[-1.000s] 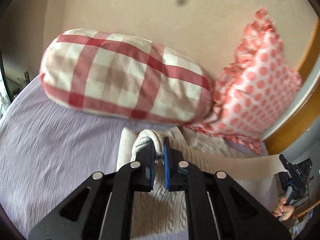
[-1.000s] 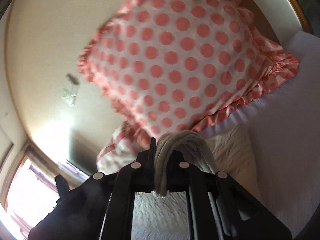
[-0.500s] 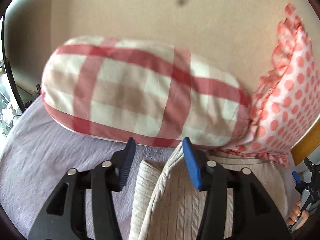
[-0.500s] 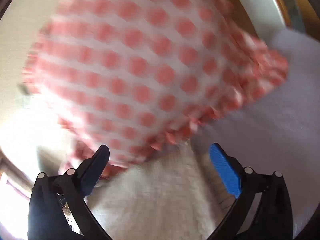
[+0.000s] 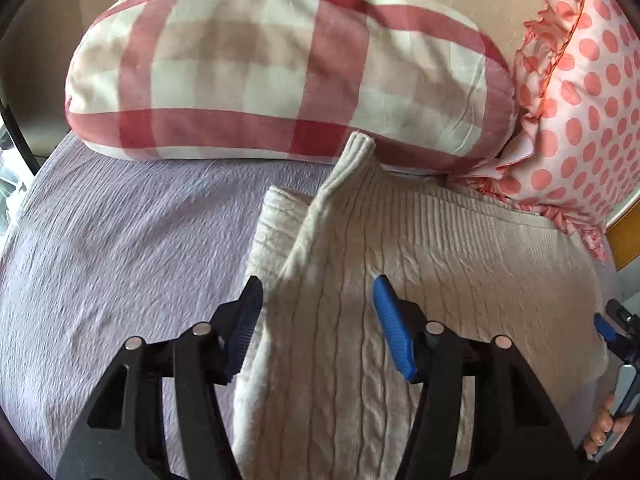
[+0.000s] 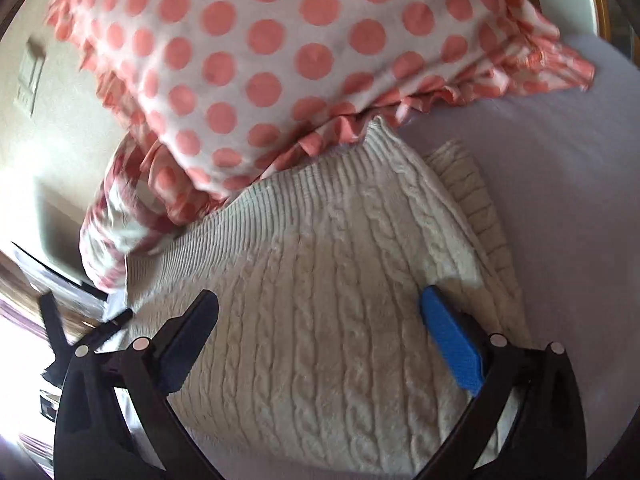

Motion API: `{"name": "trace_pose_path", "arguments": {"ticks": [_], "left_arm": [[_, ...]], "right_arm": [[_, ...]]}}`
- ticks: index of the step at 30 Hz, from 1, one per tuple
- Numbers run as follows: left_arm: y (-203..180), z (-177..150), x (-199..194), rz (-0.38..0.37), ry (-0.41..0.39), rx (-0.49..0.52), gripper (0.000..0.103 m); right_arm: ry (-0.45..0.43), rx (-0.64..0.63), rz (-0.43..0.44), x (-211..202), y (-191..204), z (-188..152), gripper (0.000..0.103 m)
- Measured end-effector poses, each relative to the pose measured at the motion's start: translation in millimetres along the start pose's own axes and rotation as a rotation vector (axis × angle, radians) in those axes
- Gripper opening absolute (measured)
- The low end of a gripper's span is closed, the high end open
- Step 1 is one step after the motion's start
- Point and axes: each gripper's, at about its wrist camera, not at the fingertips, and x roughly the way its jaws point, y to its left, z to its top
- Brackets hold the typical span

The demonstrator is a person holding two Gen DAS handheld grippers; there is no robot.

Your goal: Fold small clothes

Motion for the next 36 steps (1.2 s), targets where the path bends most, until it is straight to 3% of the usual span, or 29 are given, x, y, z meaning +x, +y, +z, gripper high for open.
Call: {"name": "trace_pose_path", "arguments": {"ticks": [4,6,10,13,14,16,19,23,26,29,31,33,36], "left_arm": [[18.0,-2.1,-19.5,0.014,-0.012,-0.008,0.069],[32.7,-3.0,-15.2,0.027,0.028,-0.028,0.069],[43.7,-3.7,10.0,-0.025,0.129,-0.07,0.069],[41.7,-4.7,16.5,-0.031,0.112,-0.054,0.068],[39.2,-4.0,18.0,-0.036,0.109,-0.059,0.065],[34.5,-1.7,20.6,-0.061,0.112,-0.072,0.043],[24.7,0.0,24.3,-0.081,0.134,-0.091,0.023],[16.3,3.4,19.8,-0.088,0.157,-0.1,0.014],[7.5,8.6,1.7,-0.164,0.133,-0.131,0.013],[-22.6,19.2,-28.0,-0.218,0.092,-0.124,0.013],[-53.7,25.4,-43.8,-0.236,0.061,-0.088,0.013],[-89.7,28.8,-57.9,-0.266,0.041,-0.055,0.013],[-154.8,29.5,-64.8,-0.317,0.035,-0.008,0.012]], "right_arm": [[-0.046,-0.072,0.044,-13.7,19.2,-12.0,0.102],[-0.054,-0.105,0.059,-10.5,30.4,-14.2,0.102],[-0.031,-0.163,0.052,-1.1,46.0,-20.4,0.102],[-0.038,-0.197,0.029,0.5,50.8,-23.0,0.102],[-0.048,-0.198,0.03,-2.5,49.9,-23.4,0.102],[-0.063,-0.186,0.037,-4.6,46.6,-23.4,0.102],[-0.068,-0.15,0.061,-3.5,39.6,-22.8,0.102],[-0.077,-0.142,0.06,-7.4,36.0,-20.9,0.102],[-0.031,-0.156,-0.002,2.4,34.6,-19.8,0.102],[-0.019,-0.234,-0.069,7.1,46.0,-21.4,0.102],[-0.036,-0.22,-0.039,1.1,45.1,-20.4,0.102],[-0.11,-0.12,0.064,-23.2,27.7,-10.7,0.102],[-0.258,0.014,0.086,-62.7,-9.0,2.0,0.102]]}}
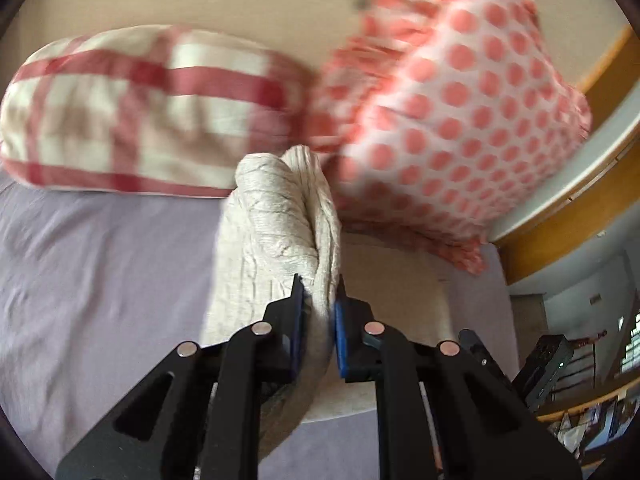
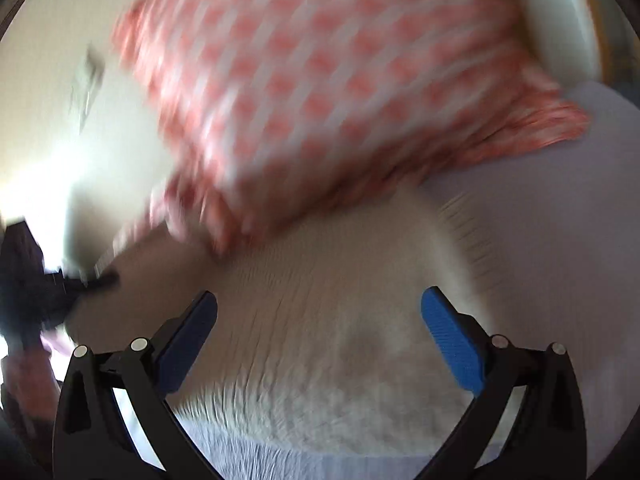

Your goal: Fold small clothes

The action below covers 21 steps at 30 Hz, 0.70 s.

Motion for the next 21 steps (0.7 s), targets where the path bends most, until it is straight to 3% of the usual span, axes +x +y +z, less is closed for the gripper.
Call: {"name": "trace_pose_path", "arguments": {"ticks": [3,6,9,14,16,18,20,21], "left_arm": [[-58.5,-3.3,29.2,-0.048,0.029,0.036,0.012],[-116.8,-14.8,70.5,-0.117,0.081,0.061,0.011],[-152.0,-38.3,110.0,-0.193,0.156,0.07,0.011],[-181.1,-86.6,190.9,-0.179,0.339,0.136,0.013],[-178.7,-85.9,185.5,-0.246,0.326,0.137,0.018],[-160.4,-73.7,158.5,-0.41,0.306,0.079,0.019],[-141.0,-60.4,122.5,-0.449,0.215,0.073,0.029],[-132.3,-56.0,106.4,-0.428,0.167,0.089,0.042]], "right_arm": [[-0.1,0.105,-0.047,-27.2,-37.9,14.5,0.102],[-0.128,0.217,-0.058,-37.7,-70.6,22.2,0.102],[-0.141,0.286,-0.048,-42.6,-89.1,24.6,0.102],[-0.151,0.281,-0.06,-46.6,-94.2,26.7,0.102],[-0.145,0.257,-0.057,-46.0,-88.1,25.7,0.102],[-0.142,0.223,-0.038,-45.3,-81.9,27.0,0.102],[-0.145,0.177,0.001,-46.5,-73.0,27.6,0.102],[-0.141,0.157,0.026,-47.4,-69.0,28.2,0.102]]}}
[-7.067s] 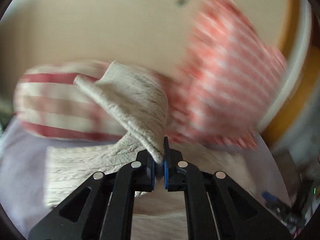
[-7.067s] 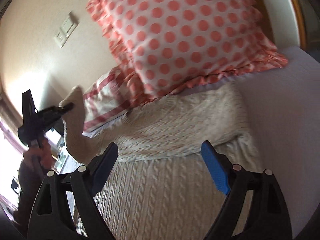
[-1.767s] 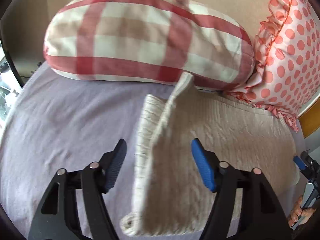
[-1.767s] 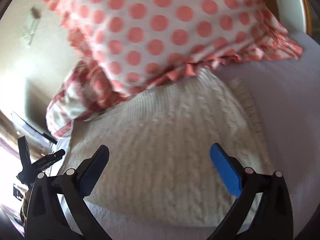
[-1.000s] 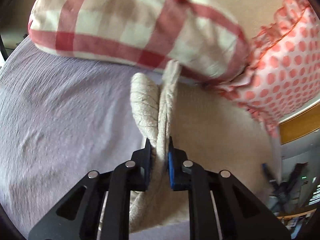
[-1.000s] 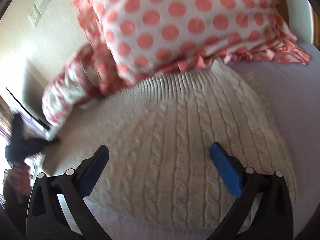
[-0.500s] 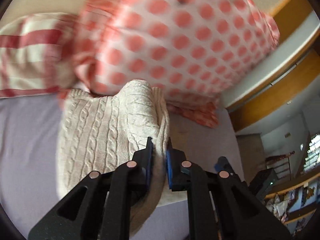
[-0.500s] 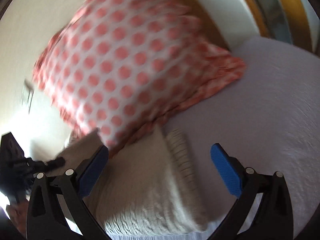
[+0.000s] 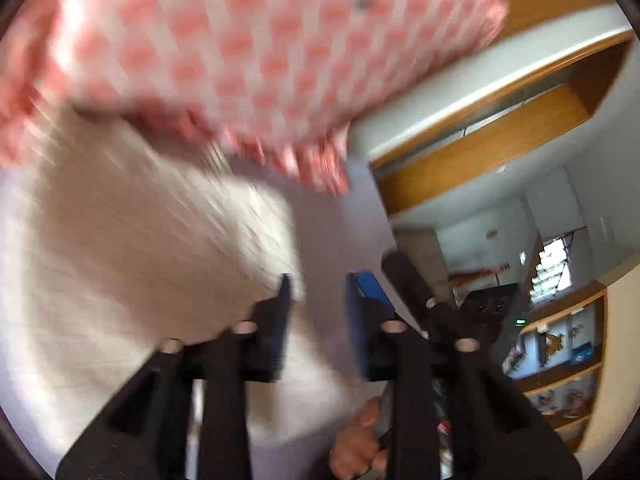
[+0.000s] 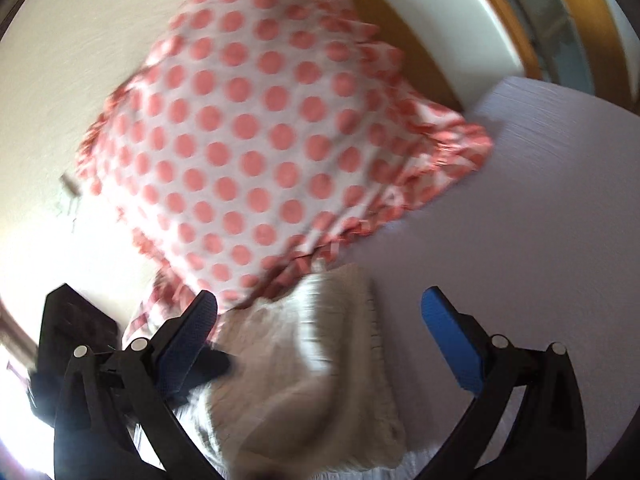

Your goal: Fold small clothes

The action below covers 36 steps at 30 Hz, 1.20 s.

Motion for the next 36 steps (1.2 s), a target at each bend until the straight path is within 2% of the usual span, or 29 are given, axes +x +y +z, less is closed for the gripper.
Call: {"name": "trace_pose_path", "arguments": {"ticks": [1,4,7,8,9,10,12,13,17,18,19,21,23,26,28,29,31,33,34,35,36], "left_arm": [[3.6,-1.0,-26.0,0.067,-0.052,0.036,0.049],[21.2,-8.7,-68.3,0.191,-0.093,0.079,0.053],[38.3,-25.4,-90.3,0.223,-0.07,0.124,0.057],[41.7,-31.6,-98.0,0.221,-0.06,0.141,0.057],[45.8,-43.8,-105.0,0.223,-0.049,0.167,0.058],[44.3,-50.1,-102.5,0.234,-0.041,0.191,0.058],[44.9,-62.7,-96.0,0.246,-0.032,0.232,0.058],[45.0,-69.2,-91.2,0.24,-0.025,0.249,0.058],[41.1,-83.8,-82.7,0.23,-0.013,0.289,0.06],[40.5,-83.9,-81.5,0.228,-0.015,0.291,0.061],[40.9,-84.1,-80.9,0.227,-0.016,0.292,0.063],[43.2,-83.0,-81.5,0.23,-0.021,0.287,0.064],[45.8,-82.4,-84.6,0.222,-0.034,0.286,0.065],[47.1,-83.6,-85.5,0.232,-0.046,0.3,0.065],[48.7,-85.3,-84.5,0.229,-0.042,0.3,0.065],[49.0,-86.1,-85.1,0.23,-0.04,0.305,0.065],[48.0,-84.7,-87.7,0.23,-0.05,0.315,0.065],[47.3,-79.2,-92.0,0.217,-0.076,0.314,0.069],[47.5,-75.3,-92.0,0.209,-0.087,0.306,0.071],[47.4,-72.4,-91.7,0.202,-0.092,0.302,0.071],[46.6,-67.3,-88.8,0.186,-0.097,0.296,0.071]], "right_arm": [[0.013,-0.024,0.036,-0.4,5.1,0.3,0.102],[0.107,-0.123,0.202,-9.7,33.2,-8.7,0.102],[0.213,-0.175,0.371,-17.5,54.1,-25.1,0.1],[0.235,-0.198,0.367,-18.2,58.7,-29.3,0.097],[0.23,-0.231,0.29,-18.6,61.6,-31.6,0.095],[0.204,-0.264,0.133,-14.9,60.2,-27.4,0.092],[0.192,-0.242,-0.005,-2.7,47.4,-13.4,0.084],[0.21,-0.225,-0.026,7.2,40.8,-6.4,0.077],[0.334,-0.241,-0.126,59.5,27.1,2.9,0.061],[0.362,-0.236,-0.129,68.8,22.9,1.7,0.052],[0.394,-0.238,-0.118,79.8,20.8,-1.0,0.034],[0.417,-0.293,-0.111,91.2,23.0,-7.6,0.011],[0.359,-0.36,-0.155,93.3,32.7,-3.1,0.01],[0.301,-0.359,-0.137,97.4,40.6,16.1,0.01],[0.324,-0.375,-0.171,109.6,40.0,16.6,0.01],[0.377,-0.396,-0.224,121.4,34.7,7.9,0.011],[0.369,-0.418,-0.25,117.8,32.3,3.6,0.016],[0.294,-0.393,-0.213,87.4,36.6,10.6,0.017],[0.265,-0.379,-0.164,70.5,40.6,12.9,0.018],[0.246,-0.369,-0.076,48.9,47.4,12.1,0.018],[0.253,-0.372,-0.026,36.0,53.2,8.7,0.018]]}}
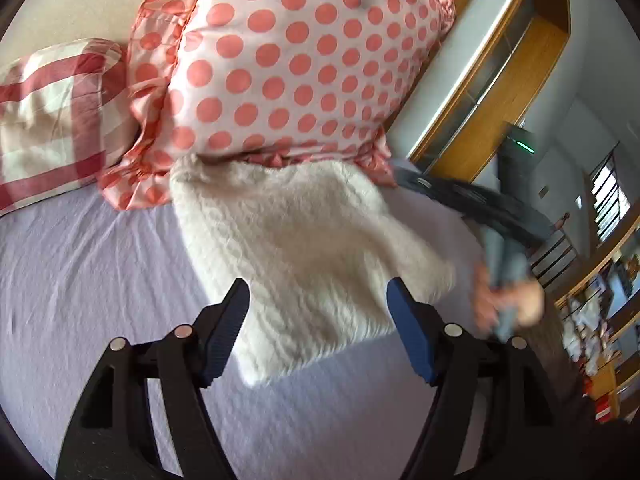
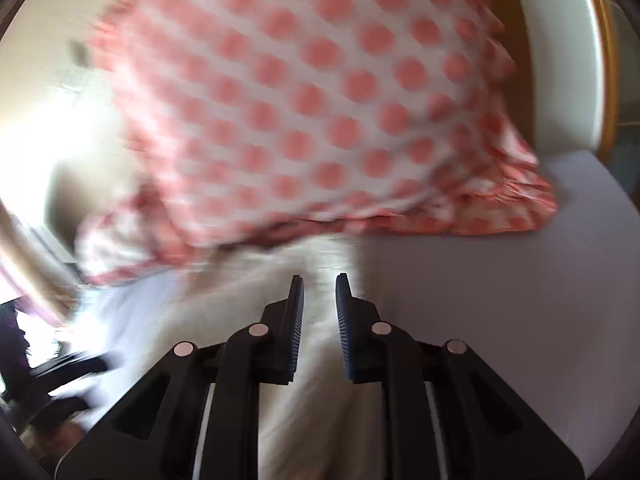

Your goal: Fold small clothes

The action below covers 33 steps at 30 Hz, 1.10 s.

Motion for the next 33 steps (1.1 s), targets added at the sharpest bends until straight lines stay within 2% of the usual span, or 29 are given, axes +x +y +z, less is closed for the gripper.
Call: {"name": "trace_pose_path", "arguments": {"ticks": [2,3,4,6,7,8,10,11,12,13,14,15,18,21,25,29,30,31,32,33], "left_arm": [[-2.1,7.9,8.5,-0.019,-0.004,-0.007,0.071],[-3.4,11.7,14.5,-0.023,-0.003,-0.011,0.071],[-4.2,14.9,20.8,-0.024,-0.001,-0.02,0.071],[-2.4,18.3,43.6,-0.021,0.047,-0.062,0.076],[0.3,17.7,58.3,0.006,0.091,-0.083,0.076],[1.9,15.7,75.3,0.038,0.14,-0.083,0.076],[-7.0,14.0,77.1,0.099,0.133,-0.02,0.073],[-10.8,13.7,68.7,0.087,0.125,-0.009,0.073],[-10.1,13.7,59.0,0.064,0.111,-0.016,0.074],[-6.8,13.9,48.5,0.042,0.098,-0.027,0.074],[1.1,14.5,36.6,0.043,0.081,-0.05,0.074],[10.8,15.4,28.5,0.054,0.068,-0.076,0.075],[50.4,17.6,26.7,0.084,0.097,-0.193,0.075],[81.0,11.3,52.0,0.044,0.196,-0.315,0.073],[87.0,13.2,72.1,-0.039,0.214,-0.353,0.073],[84.9,21.3,90.1,-0.052,0.222,-0.366,0.075],[85.2,23.7,92.7,-0.052,0.219,-0.367,0.075],[87.4,26.0,95.6,-0.054,0.212,-0.376,0.072],[89.5,26.5,97.0,-0.05,0.205,-0.387,0.068],[93.0,27.9,99.0,-0.046,0.202,-0.397,0.059]], "right_arm": [[0.04,-0.043,0.1,-13.7,20.4,-12.9,0.018],[0.067,-0.063,0.115,-14.2,27.7,-19.8,0.019],[0.112,-0.086,0.106,-9.7,35.5,-32.3,0.027],[0.192,-0.084,0.023,9.9,34.9,-48.8,0.039],[0.242,-0.064,-0.038,25.7,27.5,-56.4,0.039],[0.265,-0.006,-0.015,37.5,12.8,-63.1,0.038],[0.252,0.078,0.047,33.5,0.1,-58.4,0.039],[0.242,0.127,0.074,25.9,-3.9,-52.5,0.042],[0.216,0.139,0.082,19.1,-6.2,-46.6,0.06],[0.175,0.129,0.075,9.1,-7.9,-39.2,0.083],[0.161,0.129,0.063,6.0,-11.0,-33.9,0.095],[0.162,0.133,0.028,5.9,-14.1,-30.6,0.101],[0.222,0.188,0.045,23.3,-29.2,-23.4,0.101],[0.279,0.247,0.073,46.0,-42.9,-22.2,0.095],[0.338,0.285,0.105,64.4,-52.8,-27.3,0.078],[0.335,0.322,0.179,69.5,-61.8,-29.0,0.071],[0.327,0.335,0.205,70.8,-64.7,-30.4,0.063],[0.313,0.352,0.232,71.5,-68.5,-33.9,0.048],[0.318,0.373,0.279,73.4,-71.7,-37.4,0.039],[0.327,0.393,0.311,73.8,-75.7,-41.3,0.037]]}}
